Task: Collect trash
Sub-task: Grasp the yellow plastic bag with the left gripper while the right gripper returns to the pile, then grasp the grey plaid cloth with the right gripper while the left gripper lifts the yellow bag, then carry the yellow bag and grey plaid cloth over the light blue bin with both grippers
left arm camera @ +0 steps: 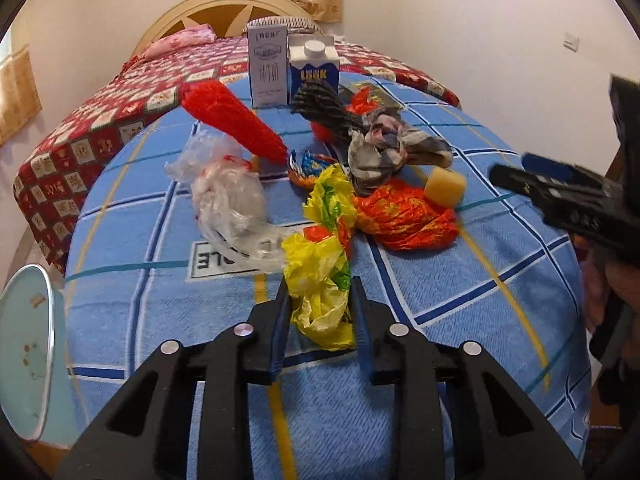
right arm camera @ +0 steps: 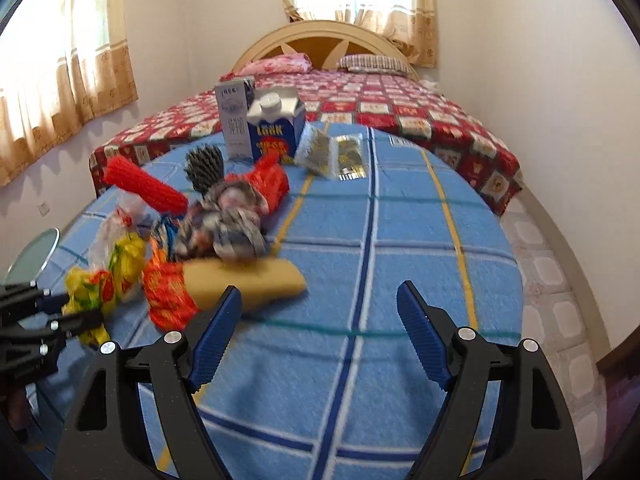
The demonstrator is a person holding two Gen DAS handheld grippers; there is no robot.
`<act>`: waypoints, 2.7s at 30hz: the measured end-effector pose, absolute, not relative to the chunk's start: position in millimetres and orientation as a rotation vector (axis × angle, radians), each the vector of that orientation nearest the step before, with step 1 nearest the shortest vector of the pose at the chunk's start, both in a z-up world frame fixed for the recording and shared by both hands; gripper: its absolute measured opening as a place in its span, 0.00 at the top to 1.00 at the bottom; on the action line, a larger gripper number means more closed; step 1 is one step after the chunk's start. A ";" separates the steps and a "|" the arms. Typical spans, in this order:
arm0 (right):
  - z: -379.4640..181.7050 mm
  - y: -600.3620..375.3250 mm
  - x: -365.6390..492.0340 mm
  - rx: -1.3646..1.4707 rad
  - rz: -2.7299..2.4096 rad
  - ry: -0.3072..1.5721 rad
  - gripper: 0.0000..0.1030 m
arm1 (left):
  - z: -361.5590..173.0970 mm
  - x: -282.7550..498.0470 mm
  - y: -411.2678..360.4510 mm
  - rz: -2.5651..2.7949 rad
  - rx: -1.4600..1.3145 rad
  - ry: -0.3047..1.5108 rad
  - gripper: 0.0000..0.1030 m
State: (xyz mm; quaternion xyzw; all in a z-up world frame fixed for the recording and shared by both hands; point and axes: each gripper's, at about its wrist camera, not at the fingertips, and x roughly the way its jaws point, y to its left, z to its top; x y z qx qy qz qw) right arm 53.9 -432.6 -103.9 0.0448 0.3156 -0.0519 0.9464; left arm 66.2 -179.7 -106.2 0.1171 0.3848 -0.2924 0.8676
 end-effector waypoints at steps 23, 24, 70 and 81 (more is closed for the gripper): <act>-105.5 -378.6 124.2 0.015 0.096 0.773 0.76 | -70.3 83.1 -45.5 -0.379 0.171 0.748 0.73; -104.4 -379.4 122.8 0.020 0.097 0.763 0.76 | -70.1 83.5 -44.0 -0.375 0.171 0.747 0.73; -68.1 -166.7 183.2 -0.143 0.453 0.609 0.77 | -65.7 89.3 103.1 0.038 0.113 0.749 0.73; -76.0 -135.8 191.4 -0.172 0.501 0.614 0.77 | -65.1 86.8 120.7 0.098 0.102 0.751 0.72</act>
